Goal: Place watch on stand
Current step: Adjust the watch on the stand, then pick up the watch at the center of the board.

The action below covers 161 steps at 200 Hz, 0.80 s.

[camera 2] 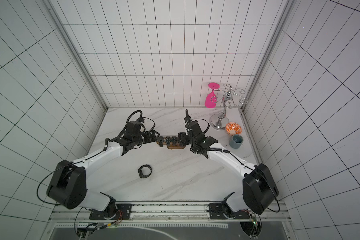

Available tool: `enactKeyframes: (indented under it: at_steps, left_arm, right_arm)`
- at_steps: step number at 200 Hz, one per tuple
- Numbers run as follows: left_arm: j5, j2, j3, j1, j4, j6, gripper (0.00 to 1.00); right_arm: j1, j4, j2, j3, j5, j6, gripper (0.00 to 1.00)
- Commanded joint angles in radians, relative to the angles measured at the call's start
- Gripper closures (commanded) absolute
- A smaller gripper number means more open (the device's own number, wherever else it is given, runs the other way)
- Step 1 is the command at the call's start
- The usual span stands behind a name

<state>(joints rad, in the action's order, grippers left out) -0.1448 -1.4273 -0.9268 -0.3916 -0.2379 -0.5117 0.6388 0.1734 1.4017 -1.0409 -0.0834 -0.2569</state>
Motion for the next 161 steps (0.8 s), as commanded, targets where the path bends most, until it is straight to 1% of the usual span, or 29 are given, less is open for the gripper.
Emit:
enactKeyframes:
  at_steps: [1, 17, 53, 70, 82, 106, 126, 140, 161]
  left_arm:
    - [0.091, 0.105, 0.075, 0.022, -0.063, 0.007, 0.10]
    - [0.122, 0.204, 0.133, 0.048, -0.106, -0.004, 0.10]
    - [0.215, 0.582, 0.329, 0.083, -0.111, -0.072, 0.10]
    - [0.245, 0.718, 0.367, 0.088, -0.156, -0.082, 0.10]
    - [0.293, 0.794, 0.381, 0.089, -0.205, -0.083, 0.10]
    - [0.398, 0.935, 0.412, 0.089, -0.270, -0.104, 0.10]
    - [0.438, 1.037, 0.436, 0.089, -0.271, -0.127, 0.09]
    - [0.461, 1.076, 0.438, 0.089, -0.274, -0.134, 0.09]
    - [0.481, 1.088, 0.434, 0.089, -0.282, -0.127, 0.09]
  right_arm:
    - [0.052, 0.037, -0.052, 0.015, 0.006, 0.007, 0.29]
    - [0.098, 0.042, -0.069, 0.027, 0.017, -0.010, 0.29]
    - [0.238, 0.031, -0.053, 0.046, 0.019, -0.068, 0.29]
    - [0.293, 0.010, -0.010, 0.046, 0.021, -0.089, 0.29]
    - [0.335, 0.008, 0.035, 0.030, 0.020, -0.094, 0.30]
    - [0.399, 0.017, 0.131, -0.020, 0.014, -0.102, 0.30]
    - [0.431, 0.050, 0.219, -0.082, 0.025, -0.109, 0.30]
    - [0.447, 0.077, 0.275, -0.125, 0.032, -0.110, 0.30]
    - [0.459, 0.093, 0.340, -0.170, 0.038, -0.110, 0.31]
